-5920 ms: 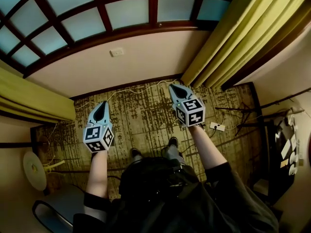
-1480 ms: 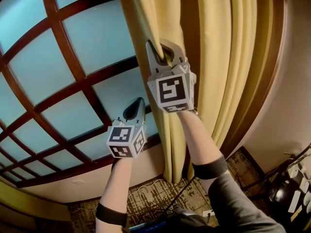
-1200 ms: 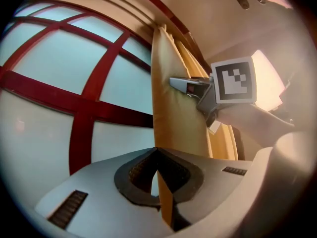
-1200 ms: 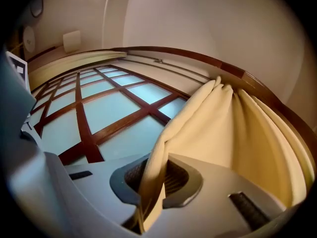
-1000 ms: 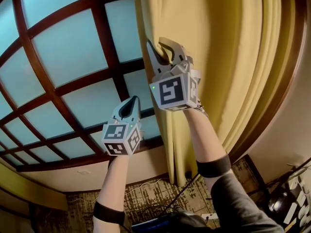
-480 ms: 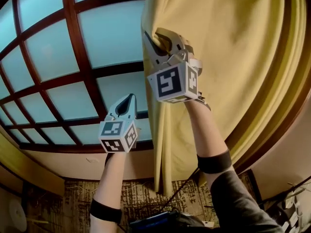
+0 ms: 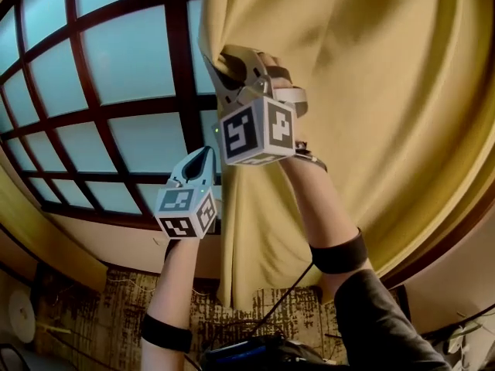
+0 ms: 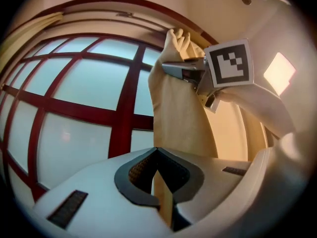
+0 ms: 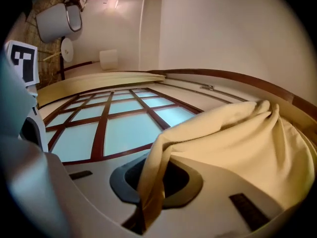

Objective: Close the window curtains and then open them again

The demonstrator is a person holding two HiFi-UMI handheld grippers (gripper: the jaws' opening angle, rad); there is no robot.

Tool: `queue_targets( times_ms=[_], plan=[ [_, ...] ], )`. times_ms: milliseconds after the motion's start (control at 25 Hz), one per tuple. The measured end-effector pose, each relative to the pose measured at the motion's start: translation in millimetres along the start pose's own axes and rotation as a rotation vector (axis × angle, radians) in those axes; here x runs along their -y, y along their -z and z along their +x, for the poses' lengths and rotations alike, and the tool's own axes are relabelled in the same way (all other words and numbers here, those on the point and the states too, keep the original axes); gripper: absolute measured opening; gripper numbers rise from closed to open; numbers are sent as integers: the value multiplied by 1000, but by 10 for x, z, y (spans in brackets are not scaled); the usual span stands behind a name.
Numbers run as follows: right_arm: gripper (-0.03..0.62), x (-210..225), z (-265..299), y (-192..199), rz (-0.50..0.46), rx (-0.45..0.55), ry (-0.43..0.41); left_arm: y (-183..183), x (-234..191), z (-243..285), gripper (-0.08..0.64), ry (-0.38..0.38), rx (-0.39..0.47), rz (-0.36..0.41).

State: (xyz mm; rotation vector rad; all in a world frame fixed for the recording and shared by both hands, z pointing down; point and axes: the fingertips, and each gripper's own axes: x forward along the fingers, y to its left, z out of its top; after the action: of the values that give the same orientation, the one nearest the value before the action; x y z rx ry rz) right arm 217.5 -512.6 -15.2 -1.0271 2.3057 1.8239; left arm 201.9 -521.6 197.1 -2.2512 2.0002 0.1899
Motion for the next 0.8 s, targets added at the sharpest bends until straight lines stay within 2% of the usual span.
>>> queue_targets(
  times_ms=[200, 320, 440, 600, 800],
  plan=[
    [26, -453, 326, -439, -47, 55, -102, 32, -504, -219, 1, -75, 3, -45],
    [26, -583, 478, -716, -20, 119, -117, 36, -757, -298, 1, -110, 10, -68],
    [26, -636, 642, -866, -36, 144, -123, -8, -1025, -333, 2, -129, 27, -80],
    [28, -850, 689, -1063, -47, 164, -169, -77, -1183, -430, 2, -134, 51, -112],
    [29, -851, 799, -1213, -50, 143, -145, -221, -1227, -517, 2, -93, 63, -92]
  ],
)
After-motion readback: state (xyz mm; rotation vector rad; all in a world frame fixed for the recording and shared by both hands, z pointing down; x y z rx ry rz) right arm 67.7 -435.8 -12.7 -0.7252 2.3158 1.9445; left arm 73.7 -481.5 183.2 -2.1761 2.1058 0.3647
